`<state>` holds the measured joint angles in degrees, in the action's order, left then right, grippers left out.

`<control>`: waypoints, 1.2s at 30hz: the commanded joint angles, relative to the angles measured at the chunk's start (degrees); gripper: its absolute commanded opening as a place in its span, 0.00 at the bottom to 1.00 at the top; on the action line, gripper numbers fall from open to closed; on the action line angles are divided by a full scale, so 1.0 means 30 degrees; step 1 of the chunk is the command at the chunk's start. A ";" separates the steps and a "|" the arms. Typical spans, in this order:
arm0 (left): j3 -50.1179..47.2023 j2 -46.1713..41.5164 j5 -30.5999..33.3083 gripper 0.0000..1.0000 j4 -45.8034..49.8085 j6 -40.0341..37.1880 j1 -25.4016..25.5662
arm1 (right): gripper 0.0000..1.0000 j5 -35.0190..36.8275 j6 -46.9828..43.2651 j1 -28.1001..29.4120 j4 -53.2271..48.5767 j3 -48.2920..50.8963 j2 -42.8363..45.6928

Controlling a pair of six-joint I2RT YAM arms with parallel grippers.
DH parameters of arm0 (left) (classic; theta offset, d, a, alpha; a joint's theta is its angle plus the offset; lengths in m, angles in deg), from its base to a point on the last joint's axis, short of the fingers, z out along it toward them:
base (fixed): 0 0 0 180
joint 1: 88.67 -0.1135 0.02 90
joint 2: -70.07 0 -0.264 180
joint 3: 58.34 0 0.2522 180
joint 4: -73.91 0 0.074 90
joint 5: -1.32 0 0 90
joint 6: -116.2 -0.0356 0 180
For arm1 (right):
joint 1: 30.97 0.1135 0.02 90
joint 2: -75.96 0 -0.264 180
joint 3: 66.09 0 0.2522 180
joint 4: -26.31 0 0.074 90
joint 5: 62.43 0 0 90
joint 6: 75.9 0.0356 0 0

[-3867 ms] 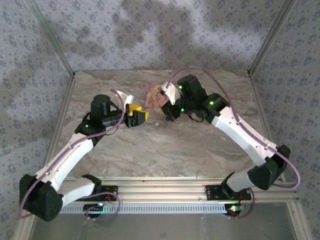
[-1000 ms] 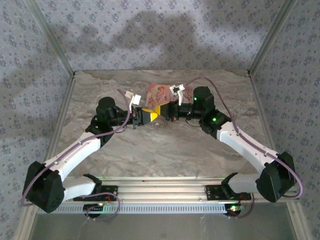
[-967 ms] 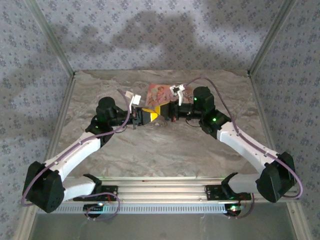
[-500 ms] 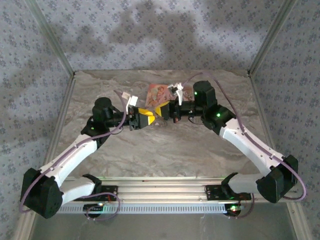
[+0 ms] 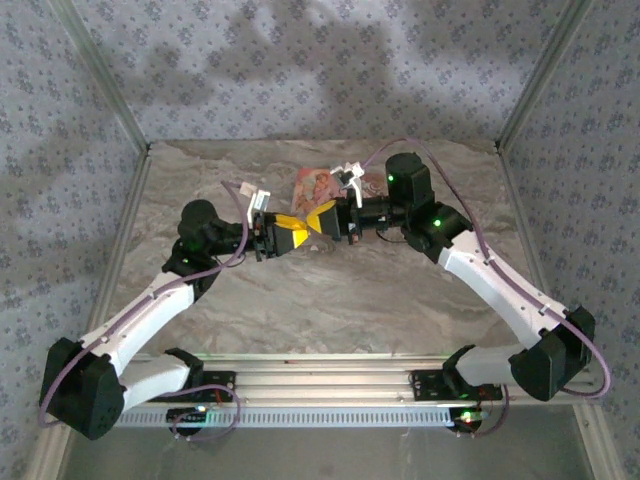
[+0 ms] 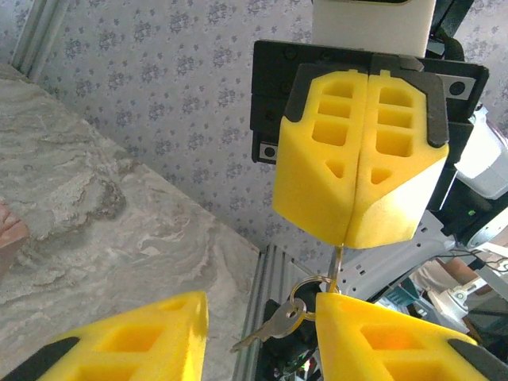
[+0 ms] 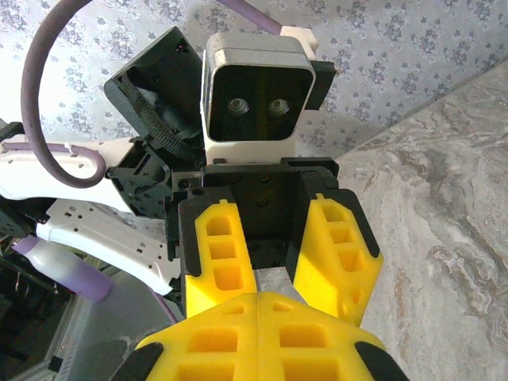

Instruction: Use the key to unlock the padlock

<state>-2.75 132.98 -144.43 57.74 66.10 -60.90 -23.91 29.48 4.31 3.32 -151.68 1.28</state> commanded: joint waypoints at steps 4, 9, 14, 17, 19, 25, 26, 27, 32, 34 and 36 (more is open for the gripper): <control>0.0297 -0.0652 0.0037 0.34 -0.1774 -0.0012 0.0536 | 0.00 -0.0292 -0.0227 0.0095 -0.0572 -0.0289 -0.0208; 0.0385 -0.0727 0.0095 0.39 -0.1468 -0.0196 0.0649 | 0.00 -0.0082 -0.0291 -0.0015 -0.0659 -0.0229 -0.0210; 0.0495 -0.0830 0.0123 0.44 -0.1136 -0.0391 0.0663 | 0.00 -0.0065 -0.0321 -0.0124 -0.0658 -0.0087 -0.0159; 0.0502 -0.1005 0.0314 0.50 -0.0808 -0.0614 0.0656 | 0.00 -0.0046 -0.0321 -0.0247 -0.0632 0.0030 -0.0099; 0.0514 -0.1078 0.0352 0.50 -0.0789 -0.0629 0.0653 | 0.00 -0.0057 -0.0292 -0.0322 -0.0558 0.0133 -0.0062; 0.0647 -0.1065 0.0330 0.49 -0.0865 -0.0567 0.0721 | 0.00 -0.0122 -0.0066 -0.0366 -0.0161 0.0294 -0.0084; 0.0649 -0.1008 0.0347 0.48 -0.0913 -0.0534 0.0738 | 0.00 -0.0149 0.0021 -0.0352 -0.0054 0.0327 -0.0110; 0.0641 -0.0942 0.0343 0.48 -0.0971 -0.0487 0.0759 | 0.00 -0.0173 0.0107 -0.0337 0.0055 0.0331 -0.0120; 0.0674 -0.0483 0.0447 0.46 -0.1666 -0.0095 0.0957 | 0.00 -0.0182 0.0177 -0.0278 0.0179 0.0302 -0.0154; 0.0607 -0.0359 0.0450 0.46 -0.2207 0.0236 0.0985 | 0.00 -0.0182 0.0177 -0.0249 0.0161 0.0302 -0.0129; 0.0645 -0.0216 0.0417 0.46 -0.2301 0.0279 0.1017 | 0.00 -0.0126 0.0177 -0.0249 0.0179 0.0331 -0.0090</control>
<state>-2.73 131.89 -143.12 54.79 66.12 -58.26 -24.13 29.68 3.50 2.64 -151.01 0.98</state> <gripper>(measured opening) 0.458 0.042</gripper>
